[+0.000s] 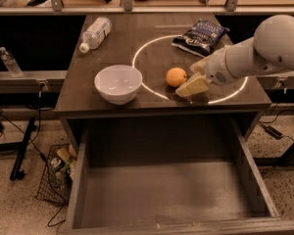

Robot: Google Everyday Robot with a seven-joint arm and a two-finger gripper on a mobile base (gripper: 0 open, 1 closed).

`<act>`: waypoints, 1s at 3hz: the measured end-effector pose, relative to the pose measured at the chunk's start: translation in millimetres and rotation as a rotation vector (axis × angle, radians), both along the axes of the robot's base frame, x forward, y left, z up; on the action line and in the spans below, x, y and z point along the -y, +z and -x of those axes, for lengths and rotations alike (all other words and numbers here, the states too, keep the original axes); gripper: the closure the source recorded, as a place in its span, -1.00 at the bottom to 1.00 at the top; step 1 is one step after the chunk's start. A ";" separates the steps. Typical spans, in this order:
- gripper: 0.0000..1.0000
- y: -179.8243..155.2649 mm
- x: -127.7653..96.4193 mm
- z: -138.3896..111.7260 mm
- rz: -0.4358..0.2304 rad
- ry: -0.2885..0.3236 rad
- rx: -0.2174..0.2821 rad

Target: Pick orange from top drawer and place on counter

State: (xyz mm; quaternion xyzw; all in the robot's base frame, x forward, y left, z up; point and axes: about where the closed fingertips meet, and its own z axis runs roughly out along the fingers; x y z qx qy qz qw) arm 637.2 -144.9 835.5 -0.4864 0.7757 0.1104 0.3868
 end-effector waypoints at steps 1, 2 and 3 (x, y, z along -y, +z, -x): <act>-0.78 43.8 32.2 27.7 -0.008 -0.022 0.021; -1.00 117.3 84.2 73.0 -0.016 -0.059 0.054; -1.00 187.8 132.6 115.8 -0.024 -0.097 0.086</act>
Offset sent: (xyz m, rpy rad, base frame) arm -0.1256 -0.1490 0.2029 0.0254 -0.0932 -0.1108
